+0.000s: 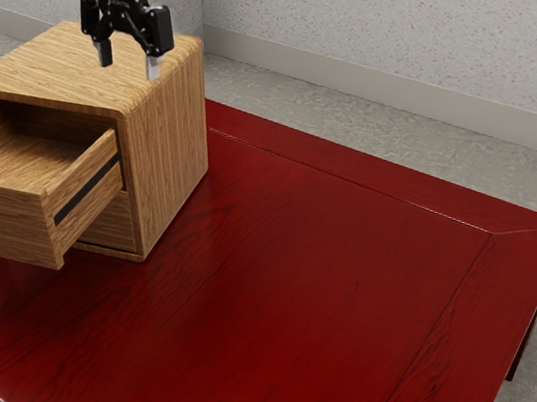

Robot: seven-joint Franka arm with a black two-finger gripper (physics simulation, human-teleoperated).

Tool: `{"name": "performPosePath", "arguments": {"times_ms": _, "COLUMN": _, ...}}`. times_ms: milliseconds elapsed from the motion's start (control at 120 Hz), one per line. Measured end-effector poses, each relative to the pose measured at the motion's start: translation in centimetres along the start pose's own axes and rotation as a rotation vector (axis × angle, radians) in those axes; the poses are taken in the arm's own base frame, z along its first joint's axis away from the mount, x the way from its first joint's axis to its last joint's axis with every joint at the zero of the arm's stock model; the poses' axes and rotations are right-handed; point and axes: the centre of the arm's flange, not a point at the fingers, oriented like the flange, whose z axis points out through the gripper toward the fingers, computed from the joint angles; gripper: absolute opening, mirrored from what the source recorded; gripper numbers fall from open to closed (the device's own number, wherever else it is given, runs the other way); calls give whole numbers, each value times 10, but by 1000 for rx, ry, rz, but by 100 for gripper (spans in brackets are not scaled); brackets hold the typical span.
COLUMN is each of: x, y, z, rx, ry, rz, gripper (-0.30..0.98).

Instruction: Push the drawer handle with one arm to close the drawer

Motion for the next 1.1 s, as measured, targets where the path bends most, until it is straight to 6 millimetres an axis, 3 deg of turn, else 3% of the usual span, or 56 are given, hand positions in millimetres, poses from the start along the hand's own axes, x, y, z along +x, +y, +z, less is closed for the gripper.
{"name": "performPosePath", "arguments": {"times_ms": 283, "x": -1, "y": 1, "z": 1, "rx": 0, "ry": -11, "rz": 2, "gripper": 69}}
{"name": "performPosePath", "arguments": {"times_ms": 308, "x": -10, "y": 4, "z": -14, "rx": 3, "ry": 17, "rz": 9, "gripper": 69}}
{"name": "performPosePath", "arguments": {"times_ms": 367, "x": -43, "y": 15, "z": -77, "rx": 8, "ry": 142, "rz": 33, "gripper": 69}}
{"name": "performPosePath", "arguments": {"times_ms": 408, "x": -61, "y": 24, "z": -101, "rx": 1, "ry": 179, "rz": 51, "gripper": 69}}
{"name": "performPosePath", "arguments": {"times_ms": 550, "x": -83, "y": 34, "z": -110, "rx": -45, "ry": 125, "rz": 1, "gripper": 69}}
{"name": "performPosePath", "arguments": {"times_ms": 592, "x": -100, "y": 32, "z": -115, "rx": -50, "ry": 112, "rz": -37, "gripper": 69}}
{"name": "performPosePath", "arguments": {"times_ms": 650, "x": -144, "y": 29, "z": -91, "rx": -47, "ry": 47, "rz": -100, "gripper": 69}}
{"name": "performPosePath", "arguments": {"times_ms": 725, "x": -206, "y": 45, "z": -50, "rx": 4, "ry": 9, "rz": -187, "gripper": 69}}
{"name": "performPosePath", "arguments": {"times_ms": 825, "x": -254, "y": 57, "z": -1, "rx": 58, "ry": 25, "rz": -350, "gripper": 69}}
{"name": "performPosePath", "arguments": {"times_ms": 917, "x": -274, "y": 59, "z": 34, "rx": 64, "ry": 43, "rz": -465, "gripper": 69}}
{"name": "performPosePath", "arguments": {"times_ms": 1000, "x": -292, "y": 57, "z": 52, "rx": 53, "ry": 76, "rz": -549, "gripper": 69}}
{"name": "performPosePath", "arguments": {"times_ms": 1100, "x": -283, "y": 44, "z": 80, "rx": 61, "ry": 68, "rz": -679, "gripper": 69}}
